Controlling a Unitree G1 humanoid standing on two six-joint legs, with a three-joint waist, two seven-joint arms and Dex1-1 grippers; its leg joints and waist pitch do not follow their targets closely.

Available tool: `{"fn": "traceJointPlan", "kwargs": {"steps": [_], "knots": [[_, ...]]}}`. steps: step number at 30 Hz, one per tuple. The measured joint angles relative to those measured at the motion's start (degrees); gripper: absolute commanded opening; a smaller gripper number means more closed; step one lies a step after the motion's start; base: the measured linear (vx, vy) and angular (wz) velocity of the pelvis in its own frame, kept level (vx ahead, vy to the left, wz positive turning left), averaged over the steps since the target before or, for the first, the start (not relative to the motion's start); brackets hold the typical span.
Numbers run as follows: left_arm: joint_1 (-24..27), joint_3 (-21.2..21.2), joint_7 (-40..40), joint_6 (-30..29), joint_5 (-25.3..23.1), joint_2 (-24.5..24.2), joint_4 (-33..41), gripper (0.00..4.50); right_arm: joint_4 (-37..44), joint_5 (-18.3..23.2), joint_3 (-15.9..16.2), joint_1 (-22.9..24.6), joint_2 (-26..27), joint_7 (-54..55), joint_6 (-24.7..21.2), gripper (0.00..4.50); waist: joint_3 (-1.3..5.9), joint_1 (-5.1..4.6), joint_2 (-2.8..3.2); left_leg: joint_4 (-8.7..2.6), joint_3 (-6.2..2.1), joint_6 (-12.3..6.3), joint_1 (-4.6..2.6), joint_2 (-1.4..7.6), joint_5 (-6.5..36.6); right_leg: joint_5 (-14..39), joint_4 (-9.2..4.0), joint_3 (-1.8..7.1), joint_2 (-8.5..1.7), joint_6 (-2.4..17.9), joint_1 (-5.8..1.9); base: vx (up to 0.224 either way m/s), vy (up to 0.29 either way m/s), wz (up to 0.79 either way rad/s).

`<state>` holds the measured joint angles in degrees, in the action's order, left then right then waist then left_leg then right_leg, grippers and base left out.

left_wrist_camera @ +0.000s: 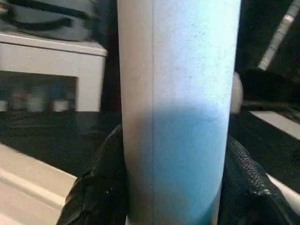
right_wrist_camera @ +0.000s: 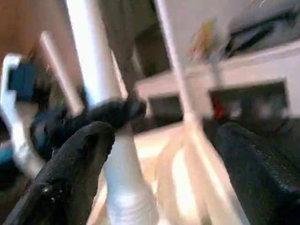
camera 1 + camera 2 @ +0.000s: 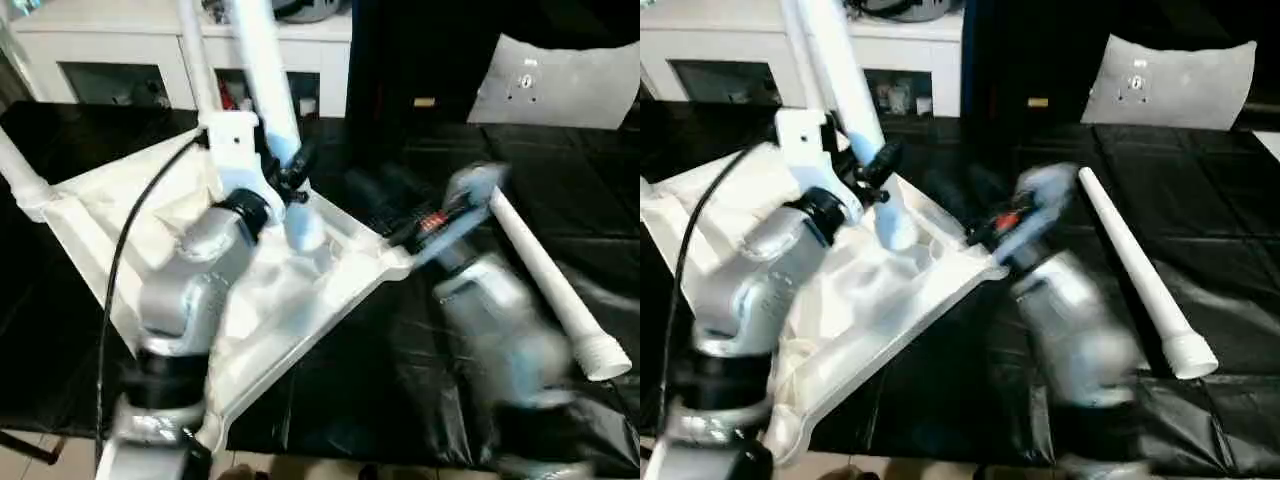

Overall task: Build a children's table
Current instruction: Insert table leg to table base

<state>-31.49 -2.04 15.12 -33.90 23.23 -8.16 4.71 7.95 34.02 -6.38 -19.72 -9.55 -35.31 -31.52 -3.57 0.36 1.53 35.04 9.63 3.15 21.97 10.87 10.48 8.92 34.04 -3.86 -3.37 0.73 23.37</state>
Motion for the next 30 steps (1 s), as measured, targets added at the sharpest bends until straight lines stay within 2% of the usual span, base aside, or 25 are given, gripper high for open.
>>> {"fn": "traceJointPlan", "kwargs": {"steps": [2,4,6,9,11,13,17,22,27,30], "knots": [[-0.64,-0.47,3.75,-1.15,2.15,-1.01,-1.21,1.93,0.02,1.45,0.99,0.0,-5.03,-4.69,-4.78,4.32,0.0,0.16,0.0,0.0,0.0,0.0,0.0,0.0,-0.01,-0.04,0.01,0.0,0.0,0.05,0.0,0.0,0.0,0.0],[-0.76,-0.49,5.98,-2.0,3.72,-1.21,-1.42,1.93,0.02,2.65,1.35,-0.04,-6.11,-6.85,-7.0,4.32,0.0,0.16,0.0,0.01,0.02,-0.01,-0.01,0.01,-0.01,-0.05,0.02,0.0,0.0,0.05,0.01,0.0,0.0,0.0],[-1.78,-0.57,9.51,-4.51,7.64,-0.9,-1.86,1.93,0.02,4.35,2.41,-0.33,-8.59,-9.26,-9.26,4.32,0.0,0.37,-0.01,0.08,0.03,-0.03,0.02,0.01,-0.03,-0.06,0.03,0.0,-0.01,0.05,0.02,0.0,0.0,0.0],[-4.07,-2.14,12.8,-7.7,13.73,0.67,-1.96,1.93,0.01,6.82,2.36,-1.61,-11.09,-11.79,-11.95,4.32,0.0,0.79,-0.03,0.17,0.07,-0.07,0.01,0.01,-0.05,-0.07,0.04,0.01,-0.03,0.05,0.01,0.0,0.0,0.0],[-5.33,-2.9,14.21,-10.36,17.1,0.88,-1.98,1.93,-0.11,8.79,1.82,-2.64,-11.68,-12.59,-13.88,4.32,0.0,0.99,-0.03,0.22,0.07,-0.08,-0.02,0.02,-0.06,-0.08,0.08,0.01,-0.04,0.05,0.01,0.0,0.0,0.0],[-6.23,-3.75,15.62,-13.12,20.2,1.2,-2.41,1.93,-0.87,11.49,-0.1,-4.51,-11.66,-12.62,-16.77,4.32,0.0,1.27,-0.02,0.28,0.07,-0.09,-0.03,0.03,-0.07,-0.1,0.12,0.0,-0.03,0.03,0.0,0.0,0.0,0.0],[-7.23,-6.74,15.63,-16.24,24.82,2.65,-4.68,1.93,-1.42,13.74,-2.06,-5.76,-12.33,-12.37,-19.59,4.4,0.0,1.63,-0.02,0.38,0.07,-0.13,0.0,0.03,-0.11,-0.11,0.08,0.0,-0.04,0.01,-0.03,0.0,0.0,0.0],[-7.46,-6.4,18.12,-17.88,25.71,0.92,-6.67,1.93,-1.52,15.12,-2.29,-5.76,-14.6,-12.84,-21.06,4.4,0.0,1.72,-0.05,0.39,0.07,-0.14,0.02,0.02,-0.11,-0.11,0.05,0.0,-0.05,-0.01,-0.03,0.0,0.0,0.0],[-8.18,-4.51,22.64,-17.6,25.06,-2.01,-7.57,1.93,-2.58,15.97,-3.62,-5.98,-16.88,-14.18,-23.22,4.4,0.0,1.79,-0.04,0.39,0.07,-0.14,0.04,0.03,-0.1,-0.11,0.05,-0.01,-0.04,-0.01,-0.02,0.0,0.0,0.0],[-8.82,-2.43,25.09,-17.29,24.25,-3.35,-6.49,1.93,-2.57,15.98,-3.09,-6.01,-17.83,-15.46,-23.34,4.4,0.0,1.8,-0.04,0.38,0.07,-0.14,0.04,0.04,-0.09,-0.11,0.05,-0.01,-0.04,-0.01,-0.02,0.0,0.0,0.0]]}}
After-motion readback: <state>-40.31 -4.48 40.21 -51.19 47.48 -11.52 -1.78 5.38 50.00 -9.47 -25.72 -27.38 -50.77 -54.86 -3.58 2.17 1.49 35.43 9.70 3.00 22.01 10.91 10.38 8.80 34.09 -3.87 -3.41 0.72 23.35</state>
